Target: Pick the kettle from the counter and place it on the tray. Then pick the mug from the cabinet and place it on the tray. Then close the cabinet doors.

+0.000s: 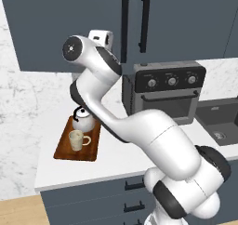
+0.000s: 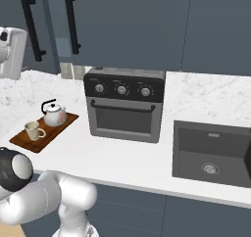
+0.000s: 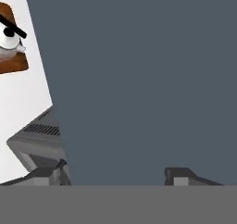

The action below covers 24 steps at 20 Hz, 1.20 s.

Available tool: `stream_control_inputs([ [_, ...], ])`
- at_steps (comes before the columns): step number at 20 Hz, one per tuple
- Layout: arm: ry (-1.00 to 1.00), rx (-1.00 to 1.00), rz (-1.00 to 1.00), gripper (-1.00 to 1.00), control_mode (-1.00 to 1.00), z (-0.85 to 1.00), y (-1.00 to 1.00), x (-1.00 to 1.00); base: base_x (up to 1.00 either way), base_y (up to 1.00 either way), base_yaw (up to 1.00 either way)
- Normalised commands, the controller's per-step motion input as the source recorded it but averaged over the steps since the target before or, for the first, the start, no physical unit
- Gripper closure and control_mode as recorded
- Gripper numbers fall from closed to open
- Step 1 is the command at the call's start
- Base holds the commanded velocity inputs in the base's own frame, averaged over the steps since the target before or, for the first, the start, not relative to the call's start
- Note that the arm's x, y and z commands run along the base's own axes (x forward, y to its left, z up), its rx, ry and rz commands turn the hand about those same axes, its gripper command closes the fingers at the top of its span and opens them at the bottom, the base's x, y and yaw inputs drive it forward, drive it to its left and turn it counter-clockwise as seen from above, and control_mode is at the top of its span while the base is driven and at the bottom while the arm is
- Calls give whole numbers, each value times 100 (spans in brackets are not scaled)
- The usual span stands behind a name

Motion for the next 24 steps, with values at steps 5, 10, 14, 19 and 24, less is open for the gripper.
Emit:
stream_control_inputs([
  [5,0,0,0,-100,-100,-16,-38,72,0,0,0],
  [10,0,0,0,-100,-100,-13,-30,57,0,0,0],
  [14,0,0,0,-100,-100,-12,-28,45,0,0,0],
  [19,1,0,0,-100,-100,-16,-29,47,0,0,0],
  [24,4,0,0,-100,-100,-18,-23,46,0,0,0],
])
